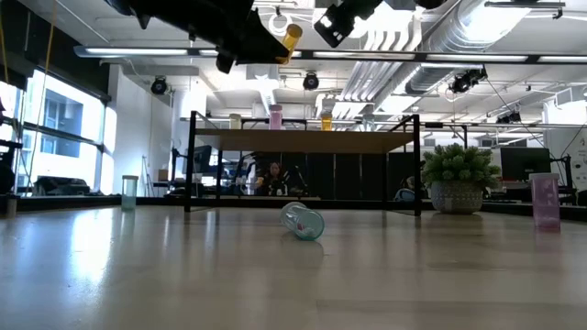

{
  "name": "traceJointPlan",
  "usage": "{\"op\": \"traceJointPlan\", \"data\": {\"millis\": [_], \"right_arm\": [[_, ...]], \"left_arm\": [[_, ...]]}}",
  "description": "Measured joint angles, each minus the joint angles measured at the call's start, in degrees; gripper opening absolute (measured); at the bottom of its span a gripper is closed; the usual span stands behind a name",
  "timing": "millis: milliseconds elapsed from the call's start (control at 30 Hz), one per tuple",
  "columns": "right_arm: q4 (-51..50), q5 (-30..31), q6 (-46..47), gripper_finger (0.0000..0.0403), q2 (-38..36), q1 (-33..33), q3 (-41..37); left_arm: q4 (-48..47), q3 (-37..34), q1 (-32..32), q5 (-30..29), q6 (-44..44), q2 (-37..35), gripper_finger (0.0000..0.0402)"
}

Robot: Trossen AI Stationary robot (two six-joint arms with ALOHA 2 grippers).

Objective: Pick and place medicine bottles onto shelf by color
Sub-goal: Put the right orange pill bottle on the shelf aligned with the other orange pill bottle

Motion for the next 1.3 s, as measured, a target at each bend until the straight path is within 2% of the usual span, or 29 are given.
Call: {"op": "traceJointPlan", "data": {"millis": [267,400,600,833,1000,1300], "right_arm": [[-0.4,10.5,2.5,0.0163,-1.3,0.0,0.0],[-1.5,10.3,1.6,0.0163,-2.1,0.0,0.0],[-3.3,9.2,-7.6,0.0163,-3.0,-1.9,0.0],[-12.0,2.5,-13.0,0.0163,-3.3,-5.5,0.0],[-14.8,-4.1,-11.3,0.0163,-3.3,-7.7,0.0],[-16.4,-24.1,-8.4,0.0163,-3.3,-13.5,0.0]], "left_arm": [[0.1,0.0,0.0,0.0,-0.5,0.0,0.0087],[0.3,0.0,0.0,0.0,-1.2,0.0,0.0087],[0.5,0.0,0.0,0.0,-1.1,0.0,0.0087],[0.6,0.0,0.0,-0.1,-1.1,0.0,0.0087],[0.5,0.0,0.0,0.2,-1.1,0.0,0.0087],[1.5,0.0,-0.2,0.2,-2.1,0.0,0.0087]]}}
